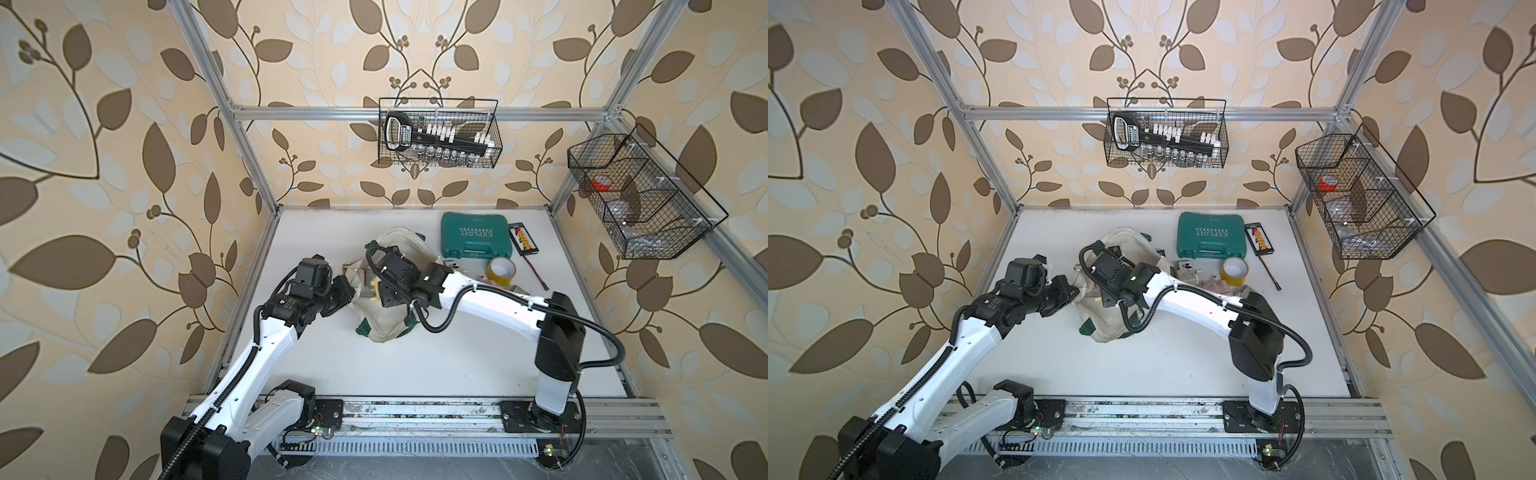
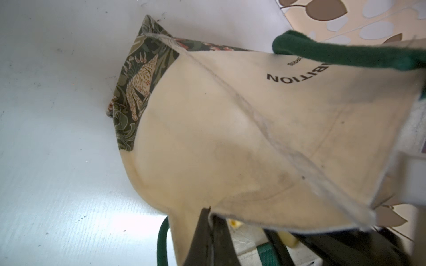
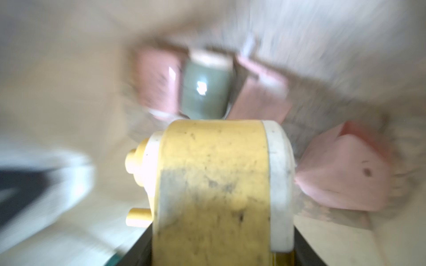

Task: Take out the pencil sharpeners from the tote bags
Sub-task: Pick up the pencil sharpener from the canvas bag, then place the pencil sharpener at the center of the board.

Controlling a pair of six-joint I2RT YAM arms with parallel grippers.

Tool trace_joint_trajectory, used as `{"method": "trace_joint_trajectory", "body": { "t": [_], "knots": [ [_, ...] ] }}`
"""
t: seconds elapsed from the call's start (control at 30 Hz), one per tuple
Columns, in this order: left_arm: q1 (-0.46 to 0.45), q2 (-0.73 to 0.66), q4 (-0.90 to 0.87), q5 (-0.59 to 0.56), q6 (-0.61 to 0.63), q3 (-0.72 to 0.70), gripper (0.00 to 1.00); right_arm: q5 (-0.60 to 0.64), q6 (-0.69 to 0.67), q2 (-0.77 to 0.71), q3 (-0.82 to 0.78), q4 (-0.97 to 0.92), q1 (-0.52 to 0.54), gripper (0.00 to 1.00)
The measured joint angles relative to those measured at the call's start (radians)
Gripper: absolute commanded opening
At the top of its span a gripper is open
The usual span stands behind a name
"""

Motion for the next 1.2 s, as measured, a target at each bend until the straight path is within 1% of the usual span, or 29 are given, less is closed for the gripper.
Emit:
{"method": "trace_joint_trajectory", "body": {
  "t": [0.17, 0.3, 0.47, 0.6, 0.87, 1.07, 1.2],
  "knots": [
    [0.010, 0.091, -0.008, -0.024, 0.001, 0.097, 0.00, 0.076, -0.042, -0.170, -0.031, 0.072, 0.000, 0.41],
    [0.058, 0.135, -0.016, -0.031, 0.002, 0.158, 0.00, 0.130, -0.060, -0.264, -0.084, 0.105, -0.010, 0.41],
    [0.131, 0.167, -0.017, -0.021, 0.003, 0.204, 0.00, 0.154, -0.058, -0.367, -0.196, 0.121, -0.071, 0.40],
    [0.146, 0.177, -0.017, -0.003, 0.003, 0.210, 0.00, 0.173, -0.043, -0.462, -0.317, 0.126, -0.122, 0.40],
    [0.146, 0.185, -0.006, 0.021, 0.001, 0.209, 0.00, 0.169, 0.007, -0.573, -0.515, 0.129, -0.190, 0.40],
    [0.146, 0.185, -0.006, 0.026, 0.002, 0.209, 0.00, 0.129, 0.048, -0.663, -0.718, 0.127, -0.268, 0.40],
    [0.146, 0.185, -0.006, 0.029, 0.002, 0.209, 0.00, 0.102, 0.079, -0.705, -0.844, 0.117, -0.286, 0.40]
  ]
}}
